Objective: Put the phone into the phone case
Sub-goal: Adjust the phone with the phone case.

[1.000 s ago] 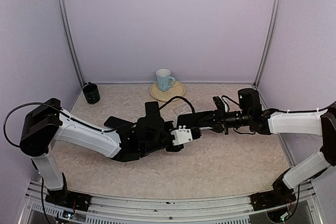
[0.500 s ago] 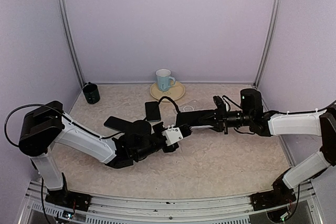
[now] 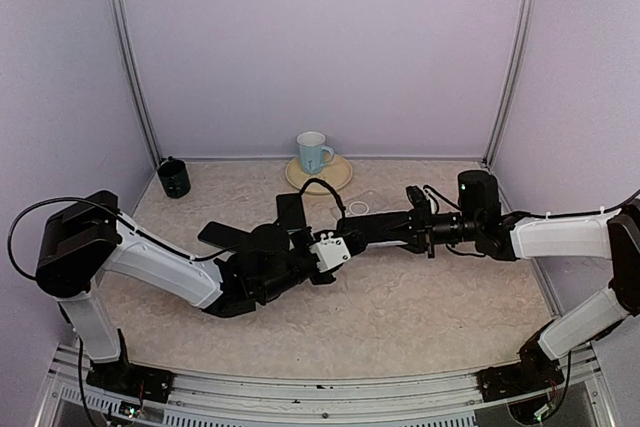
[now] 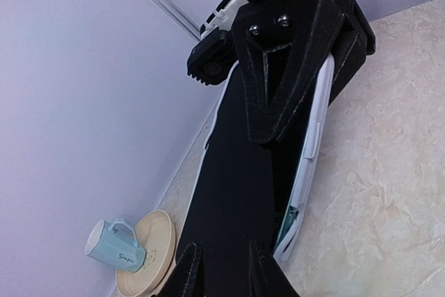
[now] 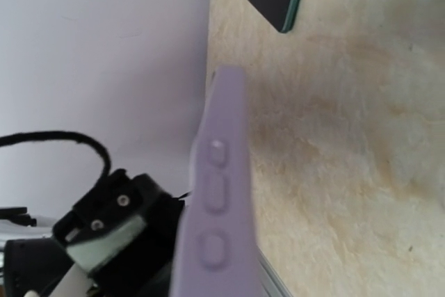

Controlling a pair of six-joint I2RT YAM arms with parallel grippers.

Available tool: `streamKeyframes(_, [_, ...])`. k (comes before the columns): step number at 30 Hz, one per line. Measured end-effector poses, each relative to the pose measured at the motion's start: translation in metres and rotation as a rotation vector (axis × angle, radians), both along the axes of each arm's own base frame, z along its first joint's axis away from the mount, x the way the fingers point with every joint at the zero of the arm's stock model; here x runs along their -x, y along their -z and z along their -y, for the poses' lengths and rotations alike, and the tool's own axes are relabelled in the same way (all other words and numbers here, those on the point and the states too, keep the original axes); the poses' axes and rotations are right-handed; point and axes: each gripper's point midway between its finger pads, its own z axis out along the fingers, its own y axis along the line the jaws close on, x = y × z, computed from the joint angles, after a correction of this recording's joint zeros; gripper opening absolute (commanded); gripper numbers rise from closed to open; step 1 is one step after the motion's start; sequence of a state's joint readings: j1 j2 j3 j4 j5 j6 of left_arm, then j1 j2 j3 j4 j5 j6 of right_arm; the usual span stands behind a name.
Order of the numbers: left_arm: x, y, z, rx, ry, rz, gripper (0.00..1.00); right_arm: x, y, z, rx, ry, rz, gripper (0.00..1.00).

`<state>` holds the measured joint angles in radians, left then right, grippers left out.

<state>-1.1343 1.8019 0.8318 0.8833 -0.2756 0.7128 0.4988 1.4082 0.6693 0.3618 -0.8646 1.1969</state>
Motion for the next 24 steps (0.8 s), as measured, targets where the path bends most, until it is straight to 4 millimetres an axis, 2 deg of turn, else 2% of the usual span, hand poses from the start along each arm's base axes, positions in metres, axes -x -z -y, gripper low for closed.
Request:
streamKeyframes(9, [0.005, 0.000, 0.016, -0.071, 0.071, -0.015, 0.26, -0.001, 0.004, 0.001, 0.014, 0.011, -0.014, 0.04])
streamKeyframes(17, [0.018, 0.015, 0.023, -0.129, 0.156, -0.059, 0.25, -0.001, 0.004, 0.001, 0.015, 0.010, -0.009, 0.04])
streamKeyframes(24, [0.014, 0.013, 0.021, -0.134, 0.136, -0.049, 0.17, -0.001, 0.004, 0.001, 0.015, 0.010, -0.009, 0.04])
